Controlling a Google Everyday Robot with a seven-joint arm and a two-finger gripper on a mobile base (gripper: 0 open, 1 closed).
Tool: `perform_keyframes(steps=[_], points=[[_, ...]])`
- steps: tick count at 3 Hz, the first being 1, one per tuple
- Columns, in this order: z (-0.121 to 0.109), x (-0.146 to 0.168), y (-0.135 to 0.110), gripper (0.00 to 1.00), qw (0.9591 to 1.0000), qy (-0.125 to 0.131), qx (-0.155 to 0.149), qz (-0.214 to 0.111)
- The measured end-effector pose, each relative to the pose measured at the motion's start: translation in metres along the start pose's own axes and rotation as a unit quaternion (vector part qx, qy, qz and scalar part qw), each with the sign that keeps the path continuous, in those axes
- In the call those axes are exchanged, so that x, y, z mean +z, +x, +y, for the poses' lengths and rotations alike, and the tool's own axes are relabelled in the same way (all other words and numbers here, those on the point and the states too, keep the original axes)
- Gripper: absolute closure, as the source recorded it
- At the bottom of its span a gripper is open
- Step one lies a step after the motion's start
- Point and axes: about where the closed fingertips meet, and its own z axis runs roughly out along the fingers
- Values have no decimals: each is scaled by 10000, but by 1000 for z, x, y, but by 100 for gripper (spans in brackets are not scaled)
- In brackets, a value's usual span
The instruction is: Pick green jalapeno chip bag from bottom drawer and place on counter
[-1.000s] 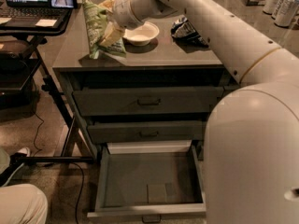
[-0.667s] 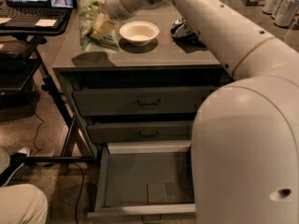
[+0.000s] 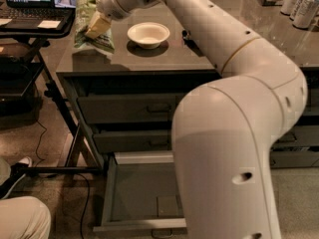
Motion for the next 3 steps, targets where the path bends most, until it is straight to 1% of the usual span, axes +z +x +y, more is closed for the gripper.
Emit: perform_keyframes(steps=[1,2,3], points=[[1,17,12,100,9988,-52,482,-20],[8,29,30,100,9946,-224,1010,47],[14,33,41,81,9898,-355,1372,139]])
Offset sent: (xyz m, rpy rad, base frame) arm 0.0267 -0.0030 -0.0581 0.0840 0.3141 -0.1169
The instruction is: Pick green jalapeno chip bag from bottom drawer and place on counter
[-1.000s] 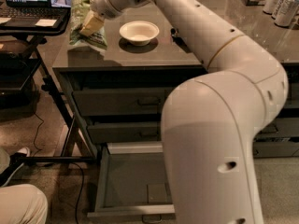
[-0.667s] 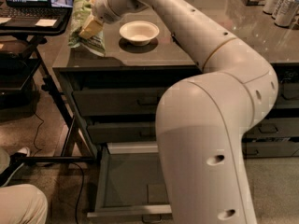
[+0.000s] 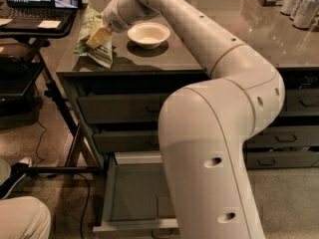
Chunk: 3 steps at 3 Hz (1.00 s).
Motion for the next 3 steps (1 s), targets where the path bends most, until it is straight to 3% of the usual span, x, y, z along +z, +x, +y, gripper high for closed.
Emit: perform_keyframes(steps=[1,3], points=[[2,3,6,58,9997,-95,211,50],[2,3,6,11,9997,-96,211,50]])
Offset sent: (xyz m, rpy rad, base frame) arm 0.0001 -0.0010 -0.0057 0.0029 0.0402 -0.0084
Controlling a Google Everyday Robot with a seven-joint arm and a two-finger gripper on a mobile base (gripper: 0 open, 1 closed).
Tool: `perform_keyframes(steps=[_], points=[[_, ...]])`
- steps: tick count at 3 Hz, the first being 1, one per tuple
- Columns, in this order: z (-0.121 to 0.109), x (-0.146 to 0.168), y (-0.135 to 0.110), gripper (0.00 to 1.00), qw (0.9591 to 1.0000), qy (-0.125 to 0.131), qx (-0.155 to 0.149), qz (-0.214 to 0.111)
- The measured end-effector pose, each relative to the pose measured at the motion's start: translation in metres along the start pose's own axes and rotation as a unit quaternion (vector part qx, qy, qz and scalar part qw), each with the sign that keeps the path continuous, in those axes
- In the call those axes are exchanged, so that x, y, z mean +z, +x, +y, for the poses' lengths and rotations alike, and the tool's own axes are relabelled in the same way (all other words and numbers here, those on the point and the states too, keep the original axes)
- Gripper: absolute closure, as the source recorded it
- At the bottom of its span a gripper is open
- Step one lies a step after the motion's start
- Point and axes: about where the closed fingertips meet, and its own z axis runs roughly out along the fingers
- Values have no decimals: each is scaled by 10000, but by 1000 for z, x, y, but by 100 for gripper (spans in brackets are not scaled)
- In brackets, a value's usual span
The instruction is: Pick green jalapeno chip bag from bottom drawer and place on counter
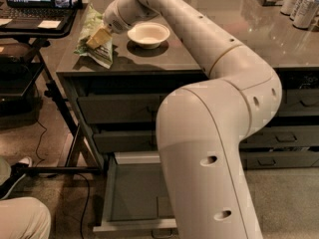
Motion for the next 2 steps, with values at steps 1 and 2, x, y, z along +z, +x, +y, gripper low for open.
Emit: perform_keyframes(steps=[1,2], points=[[0,0,0,0,10000,-1,0,0],[0,0,0,0,10000,-1,0,0]])
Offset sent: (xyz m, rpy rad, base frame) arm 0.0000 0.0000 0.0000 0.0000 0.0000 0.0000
